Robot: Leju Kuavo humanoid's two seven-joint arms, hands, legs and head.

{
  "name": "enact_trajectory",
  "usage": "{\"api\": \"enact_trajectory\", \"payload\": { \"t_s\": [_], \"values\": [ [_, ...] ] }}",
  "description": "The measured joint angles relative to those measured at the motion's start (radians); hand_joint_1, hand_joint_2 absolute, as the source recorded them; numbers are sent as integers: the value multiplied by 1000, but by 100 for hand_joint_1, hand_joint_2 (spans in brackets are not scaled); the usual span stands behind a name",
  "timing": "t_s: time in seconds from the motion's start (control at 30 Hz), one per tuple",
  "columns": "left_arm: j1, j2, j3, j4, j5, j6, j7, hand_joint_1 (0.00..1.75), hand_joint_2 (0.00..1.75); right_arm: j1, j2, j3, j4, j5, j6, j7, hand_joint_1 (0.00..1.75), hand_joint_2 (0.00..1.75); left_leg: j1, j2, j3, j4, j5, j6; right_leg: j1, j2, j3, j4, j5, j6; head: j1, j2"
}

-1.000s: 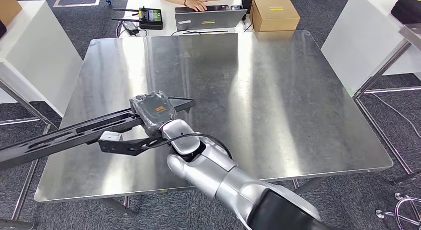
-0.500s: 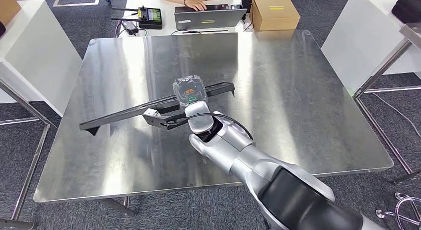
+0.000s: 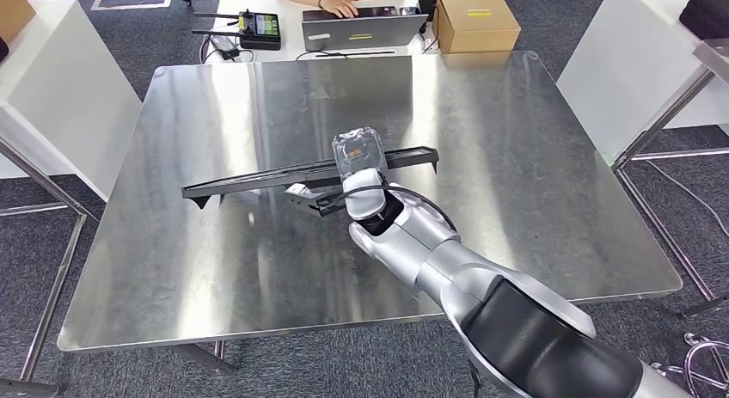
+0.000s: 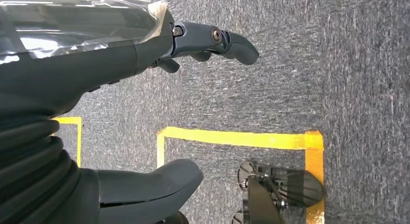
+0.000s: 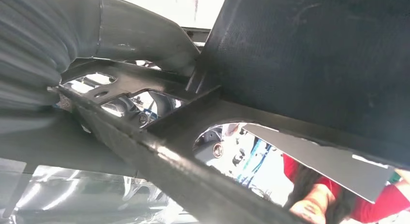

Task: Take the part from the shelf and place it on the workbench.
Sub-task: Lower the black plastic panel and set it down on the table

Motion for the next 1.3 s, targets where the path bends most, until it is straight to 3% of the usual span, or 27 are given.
{"api": "enact_trajectory", "payload": {
  "t_s": [0.07,0.27,0.4,0.83,1.1,1.3],
  "values": [
    [0,0,0,0,-2,-5,0,0,175,-1,-4,2,1,0,3,2,0,0,0,0,-1,0,0,0,0,0,-1,0,0,0,0,0],
    [2,0,-2,0,-18,-8,0,0,175,-1,-17,2,8,-3,27,7,0,0,0,0,-4,0,0,0,0,0,-5,0,0,0,0,0],
    [2,0,-3,0,-19,-7,0,0,0,-1,-27,2,10,-4,28,7,0,0,0,0,-6,0,0,0,0,0,-7,0,0,0,0,0],
    [7,0,-3,0,-19,-6,-7,0,0,-2,-34,-6,13,-13,12,-1,0,0,0,0,-6,-1,0,0,0,0,-7,0,0,0,0,0],
    [14,0,-3,0,-19,-6,-16,0,0,-7,-23,-51,12,-72,-62,-30,0,0,0,0,-6,-1,0,0,0,0,-6,0,0,0,0,0],
    [16,0,-2,0,-19,-6,-17,0,0,-34,-6,-123,-2,-131,-183,-108,0,0,0,0,-6,-1,0,0,0,0,-6,0,0,0,0,0]
  ]
}}
